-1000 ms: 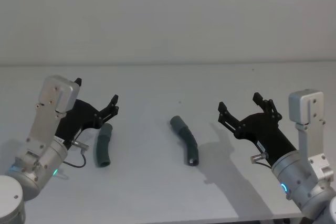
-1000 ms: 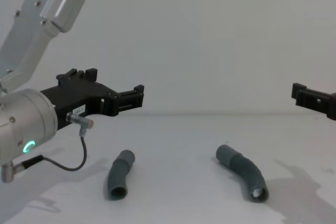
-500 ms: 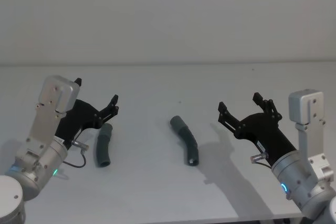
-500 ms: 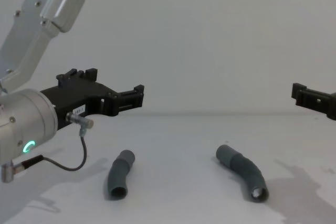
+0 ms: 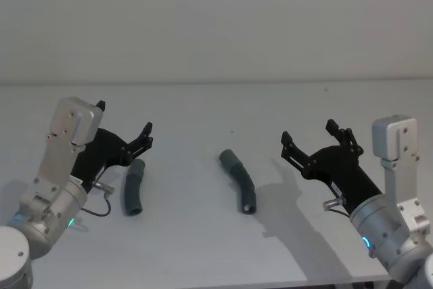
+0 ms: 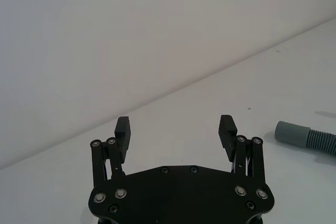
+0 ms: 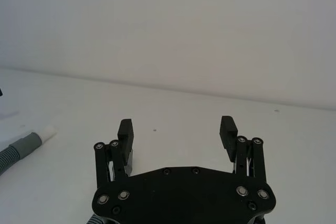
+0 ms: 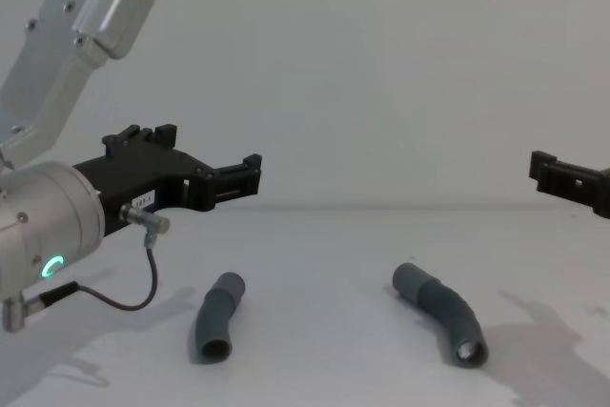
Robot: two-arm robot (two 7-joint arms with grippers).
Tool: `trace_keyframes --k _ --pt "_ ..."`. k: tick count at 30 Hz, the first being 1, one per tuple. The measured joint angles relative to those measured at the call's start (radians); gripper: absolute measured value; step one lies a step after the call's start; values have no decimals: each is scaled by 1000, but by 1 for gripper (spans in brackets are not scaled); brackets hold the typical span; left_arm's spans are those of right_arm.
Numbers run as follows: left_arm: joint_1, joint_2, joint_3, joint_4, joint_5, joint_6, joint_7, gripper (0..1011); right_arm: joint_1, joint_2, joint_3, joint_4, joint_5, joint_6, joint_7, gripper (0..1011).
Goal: Use both hands to pick up one end of the pipe from the table, align the ends, and insert them.
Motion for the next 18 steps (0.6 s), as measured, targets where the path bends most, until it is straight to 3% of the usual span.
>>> trace_keyframes --k 9,18 --pt "0 0 -1 -1 0 3 0 1001 0 0 0 0 0 0 0 1000" --pt "-1 -1 -9 -34 -15 93 -5 1001 0 0 0 0 0 0 0 1000"
